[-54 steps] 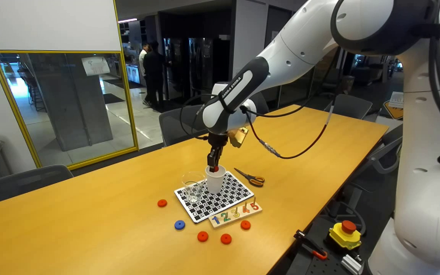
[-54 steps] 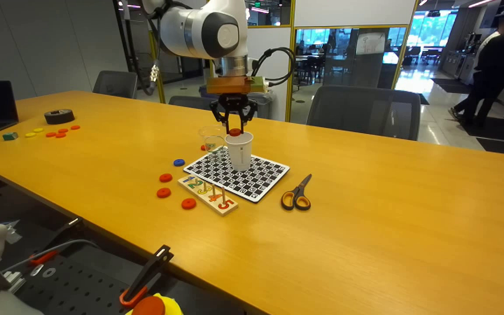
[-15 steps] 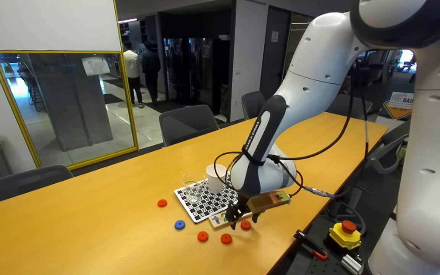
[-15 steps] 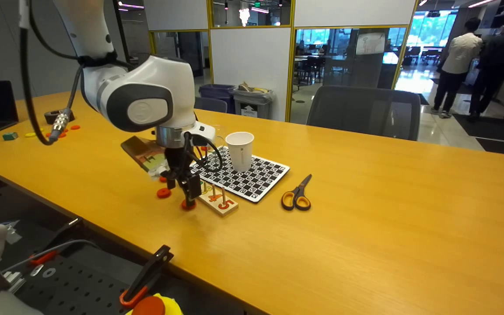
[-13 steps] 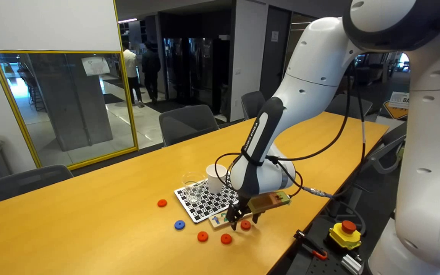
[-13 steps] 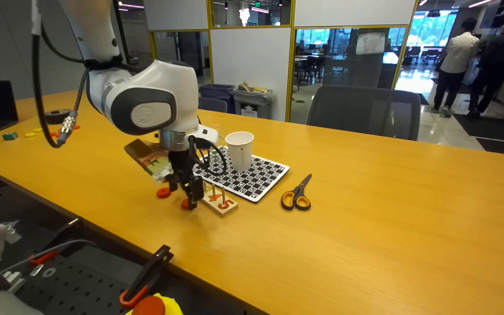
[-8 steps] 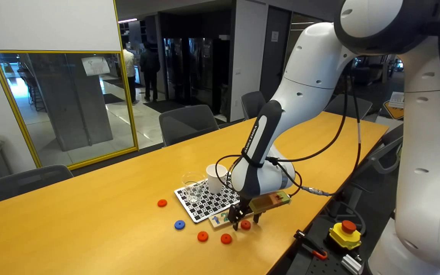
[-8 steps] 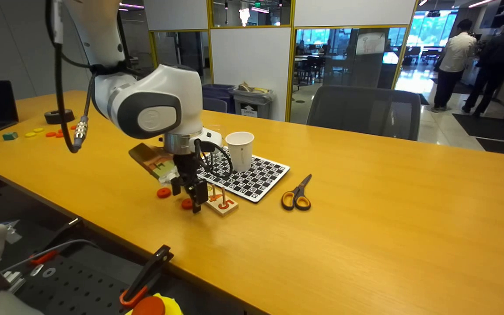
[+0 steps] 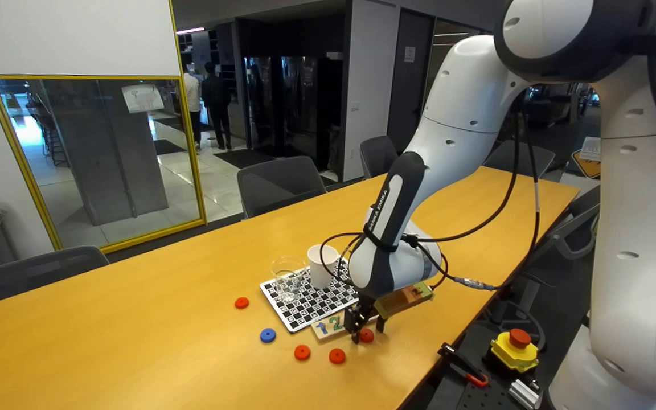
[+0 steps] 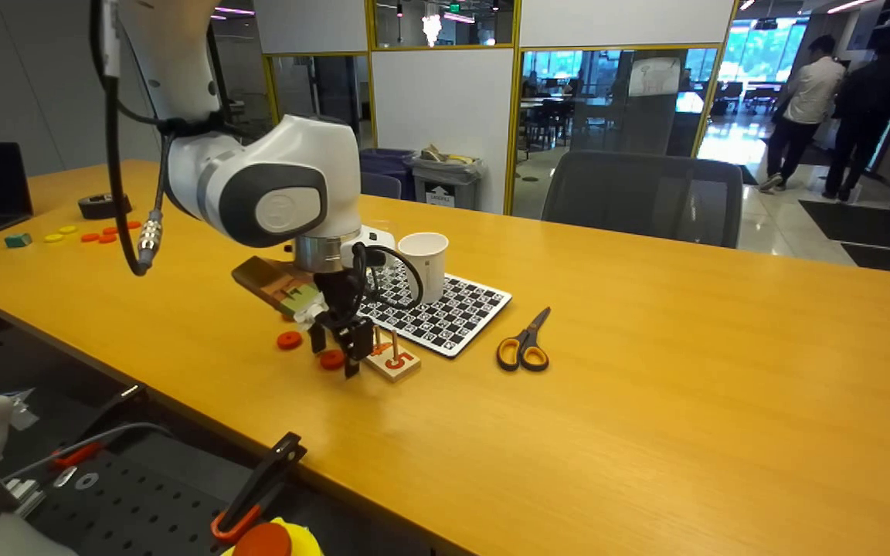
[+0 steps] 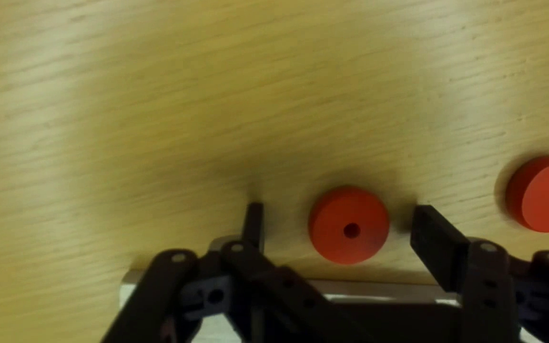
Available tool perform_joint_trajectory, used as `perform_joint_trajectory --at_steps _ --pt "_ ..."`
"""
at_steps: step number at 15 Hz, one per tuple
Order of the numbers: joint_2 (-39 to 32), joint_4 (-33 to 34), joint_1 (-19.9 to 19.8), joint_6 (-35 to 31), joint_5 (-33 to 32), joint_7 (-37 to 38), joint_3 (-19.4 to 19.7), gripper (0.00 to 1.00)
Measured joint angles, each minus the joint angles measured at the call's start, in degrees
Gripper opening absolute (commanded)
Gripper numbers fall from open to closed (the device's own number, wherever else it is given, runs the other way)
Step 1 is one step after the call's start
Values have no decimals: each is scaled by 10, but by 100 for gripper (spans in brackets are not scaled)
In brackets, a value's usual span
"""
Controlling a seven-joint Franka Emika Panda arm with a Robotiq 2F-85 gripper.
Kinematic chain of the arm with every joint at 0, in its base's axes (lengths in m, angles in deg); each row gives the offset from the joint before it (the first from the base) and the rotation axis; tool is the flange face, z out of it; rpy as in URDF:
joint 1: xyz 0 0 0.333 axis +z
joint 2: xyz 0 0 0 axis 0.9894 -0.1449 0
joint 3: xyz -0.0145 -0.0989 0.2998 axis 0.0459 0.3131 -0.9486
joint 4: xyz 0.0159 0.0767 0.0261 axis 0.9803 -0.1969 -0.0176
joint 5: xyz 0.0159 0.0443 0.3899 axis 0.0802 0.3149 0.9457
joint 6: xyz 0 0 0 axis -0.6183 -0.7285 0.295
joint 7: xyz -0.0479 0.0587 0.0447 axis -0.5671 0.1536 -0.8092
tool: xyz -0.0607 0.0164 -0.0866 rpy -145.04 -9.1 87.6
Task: Pick the rings and put them in the cup
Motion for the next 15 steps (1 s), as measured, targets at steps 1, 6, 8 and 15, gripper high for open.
perform_joint_trajectory --at_steps 1,6,8,15 --pt "0 0 3 -1 -7 3 5 43" --pt "7 2 43 -1 -53 45 50 21" --pt "6 3 92 2 -95 97 101 22" --pt "62 29 275 34 -278 323 294 22"
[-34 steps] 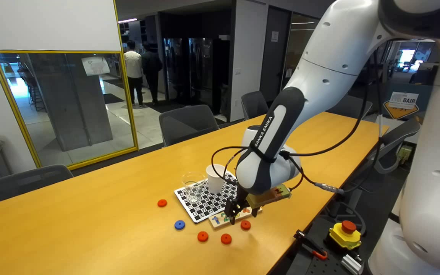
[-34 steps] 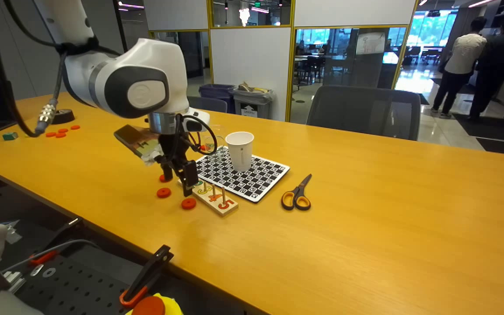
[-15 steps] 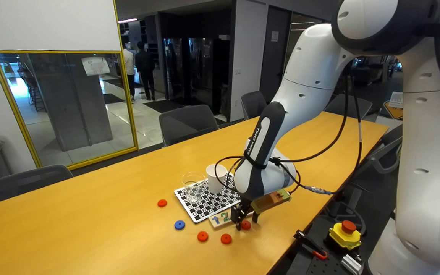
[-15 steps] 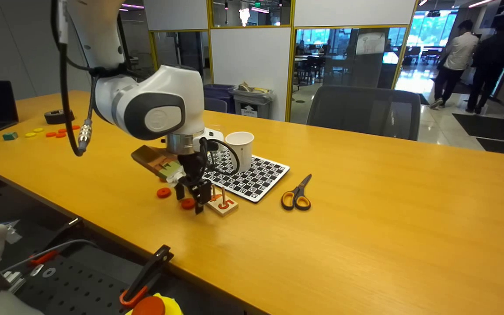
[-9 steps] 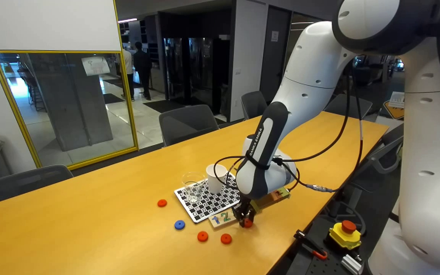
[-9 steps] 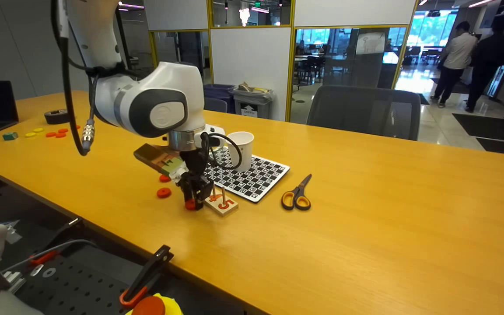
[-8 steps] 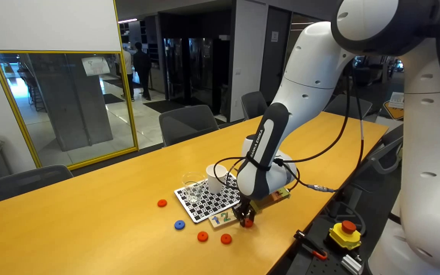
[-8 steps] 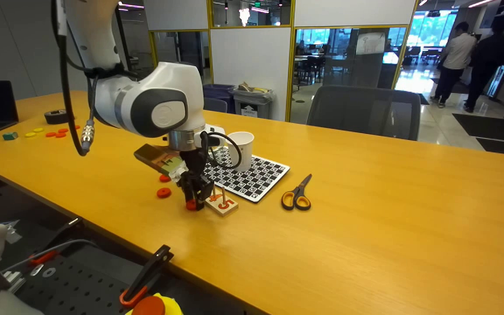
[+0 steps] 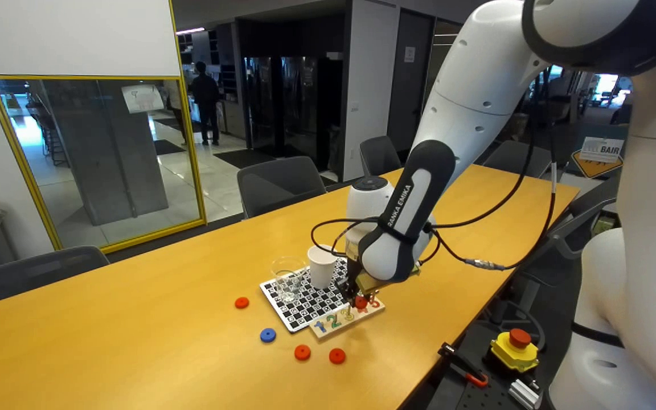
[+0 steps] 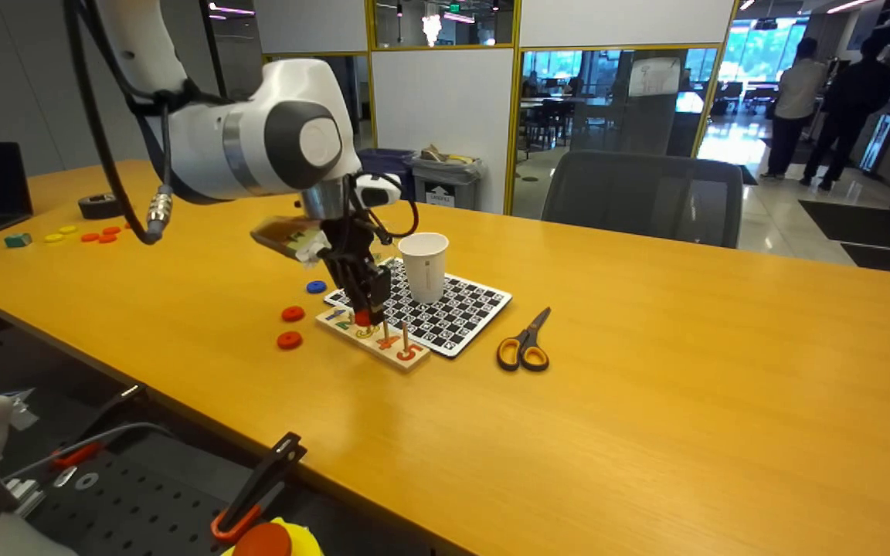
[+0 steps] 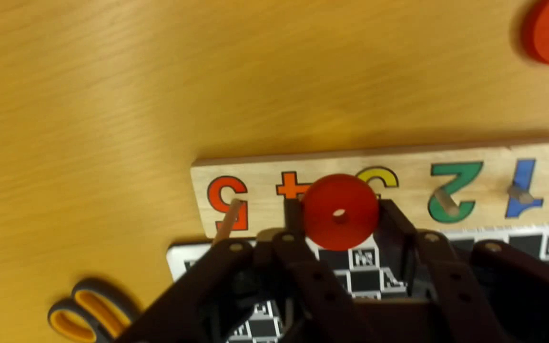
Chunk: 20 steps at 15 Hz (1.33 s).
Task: Pick the rings and put them in the cup
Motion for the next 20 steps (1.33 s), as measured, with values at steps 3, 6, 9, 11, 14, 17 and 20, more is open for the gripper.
perform_joint_trajectory --at_steps 3,6,9,11,14,17,20 --pt "58 24 32 39 -74 81 25 22" --pt "94 47 42 50 -84 114 25 22" --pt "92 75 43 47 -84 142 24 22" --pt "79 92 43 39 -82 154 25 22" --pt "50 114 42 33 -58 156 25 22" --pt "18 135 39 27 -27 155 24 22" --pt "-8 154 33 26 -9 155 23 22"
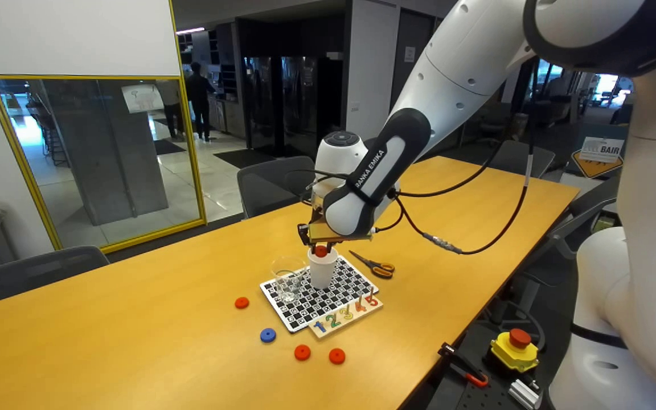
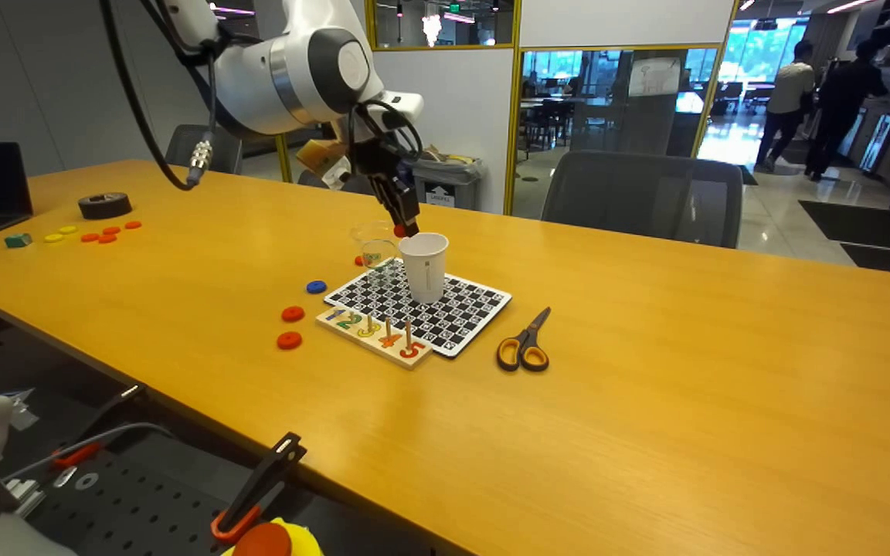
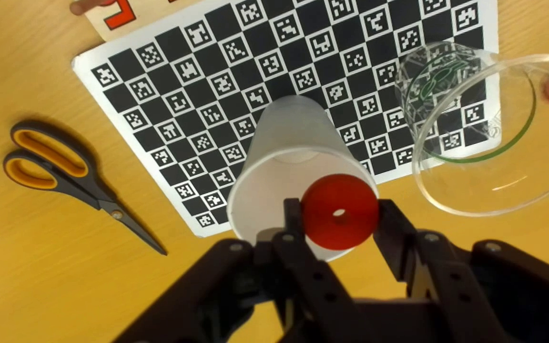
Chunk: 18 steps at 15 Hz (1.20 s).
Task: Pick the rings and put them in the cup
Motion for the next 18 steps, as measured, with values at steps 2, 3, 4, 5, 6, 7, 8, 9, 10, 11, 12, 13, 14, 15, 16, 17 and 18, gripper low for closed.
perform_joint_trajectory --at_steps 2,3,4,5,6,7,8,9,10,11,12,13,14,15,16,17,18 --pt "-12 12 -31 0 1 0 -27 21" --pt "-17 17 -48 0 1 0 -41 21" --pt "-21 22 -62 0 1 0 -52 67" --pt "-25 27 -75 0 1 0 -61 68" --pt "-29 31 -84 0 1 1 -67 75" --pt "-32 34 -91 0 1 1 -71 81" --pt "-34 36 -96 0 1 1 -74 90" --pt "-34 37 -98 1 1 1 -76 97" --pt "-34 37 -100 2 1 1 -78 100" --pt "-32 37 -100 4 1 1 -82 100" --pt "-28 35 -100 12 1 1 -86 100" --pt "-20 32 -100 22 -1 1 -91 100" --pt "-9 27 -100 36 -2 1 -98 100" --pt "7 19 -100 53 -4 1 -106 100" --pt "26 7 -100 74 -5 1 -117 100" --pt "47 -7 -100 96 -6 2 -129 100" --pt "71 -24 -102 120 -7 3 -144 100"
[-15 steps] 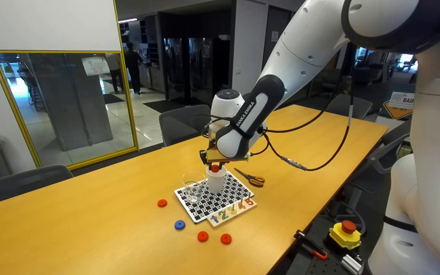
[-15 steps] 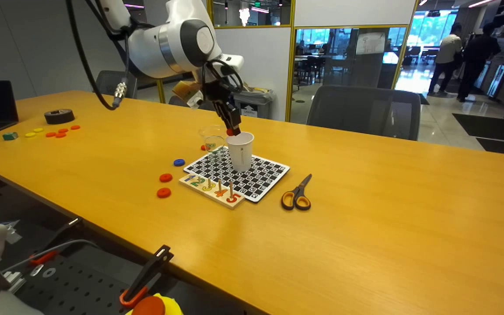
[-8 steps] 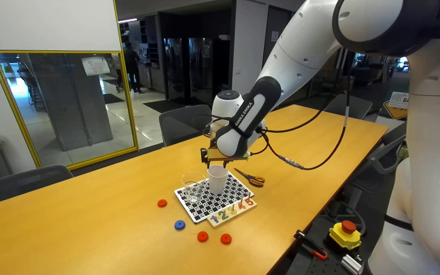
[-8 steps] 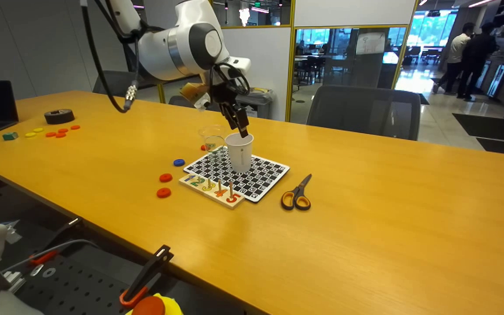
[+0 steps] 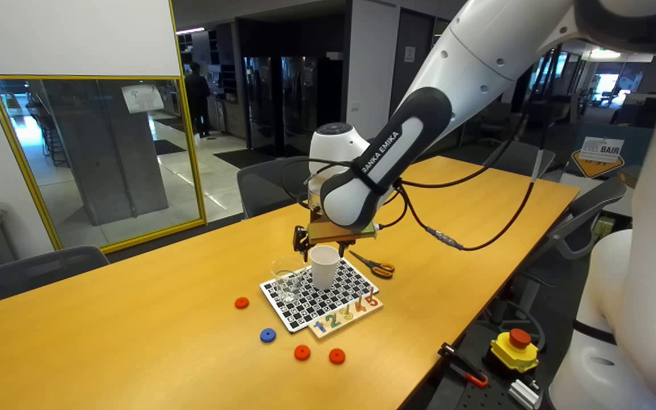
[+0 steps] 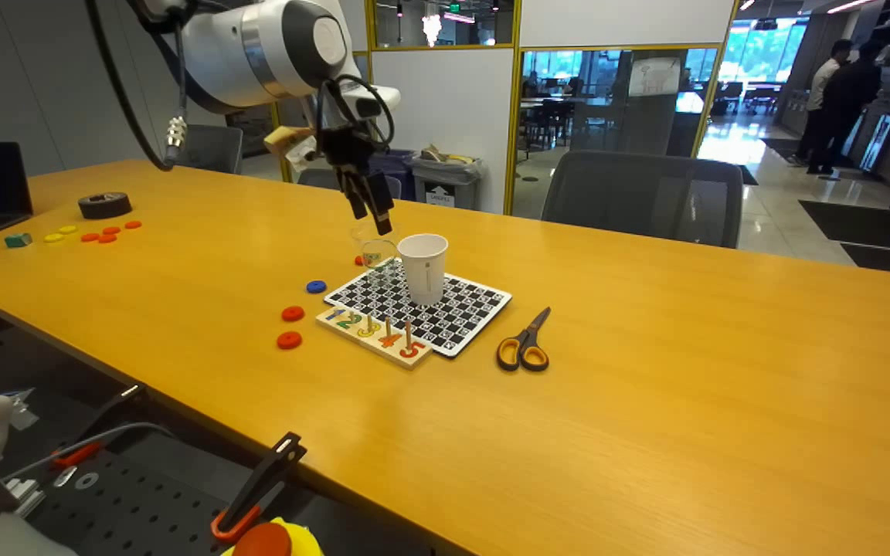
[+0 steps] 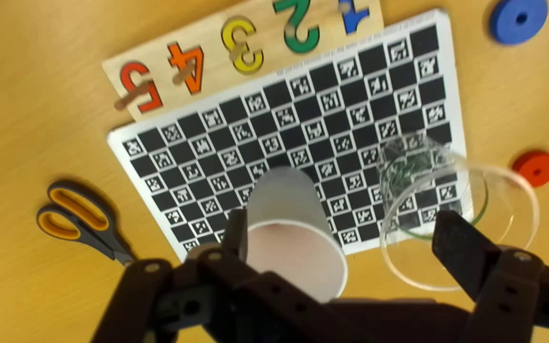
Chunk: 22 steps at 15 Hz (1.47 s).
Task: Pick the rings and put them in the cup
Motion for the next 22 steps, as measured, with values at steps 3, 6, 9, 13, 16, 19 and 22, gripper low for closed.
perform_joint_trajectory --at_steps 3,6,9,13,16,19,22 --pt "68 -59 -18 51 25 0 -60 100" --pt "105 -114 -38 49 67 -4 -105 100" --pt "104 -156 -52 35 124 -32 -128 100" --pt "65 -194 -63 -35 171 -63 -142 100" --pt "11 -197 -65 -88 209 -90 -146 100" --pt "-43 -184 -65 -115 222 -103 -150 100" --pt "-87 -159 -64 -121 222 -111 -151 100"
